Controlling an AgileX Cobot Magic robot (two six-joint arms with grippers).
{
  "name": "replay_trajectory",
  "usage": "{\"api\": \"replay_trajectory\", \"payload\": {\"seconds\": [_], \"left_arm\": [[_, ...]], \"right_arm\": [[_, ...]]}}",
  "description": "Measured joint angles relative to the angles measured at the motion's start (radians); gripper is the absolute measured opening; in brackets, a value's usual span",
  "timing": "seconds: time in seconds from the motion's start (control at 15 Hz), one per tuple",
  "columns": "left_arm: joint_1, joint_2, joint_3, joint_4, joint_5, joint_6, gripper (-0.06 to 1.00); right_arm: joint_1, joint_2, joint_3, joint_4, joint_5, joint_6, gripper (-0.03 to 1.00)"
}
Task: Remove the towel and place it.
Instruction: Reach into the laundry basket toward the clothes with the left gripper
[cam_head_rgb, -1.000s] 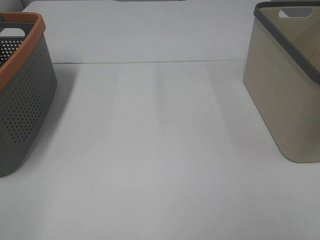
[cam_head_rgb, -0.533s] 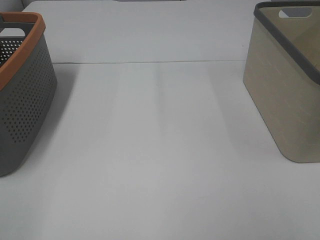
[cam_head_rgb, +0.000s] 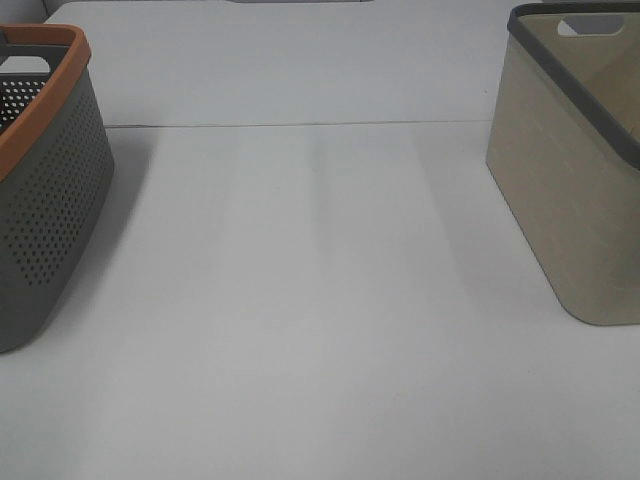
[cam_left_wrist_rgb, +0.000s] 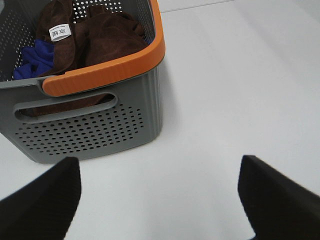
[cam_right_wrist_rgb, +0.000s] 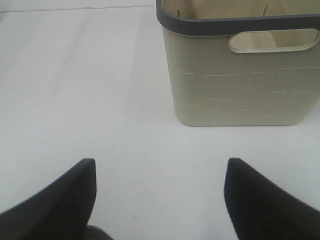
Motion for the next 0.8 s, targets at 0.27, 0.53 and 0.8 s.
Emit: {"api": "replay_trajectory", "payload": {"seconds": [0.27, 0.53, 0.8], "left_arm": [[0.000, 0.000, 0.000, 0.000, 0.000, 0.000, 0.81], [0.000, 0.000, 0.000, 0.000, 0.000, 0.000, 0.81], [0.000, 0.000, 0.000, 0.000, 0.000, 0.000, 0.81]], "right_arm": [[0.000, 0.000, 0.000, 0.000, 0.000, 0.000, 0.68], [0.000, 0.000, 0.000, 0.000, 0.000, 0.000, 0.68], [0.000, 0.000, 0.000, 0.000, 0.000, 0.000, 0.68]]}}
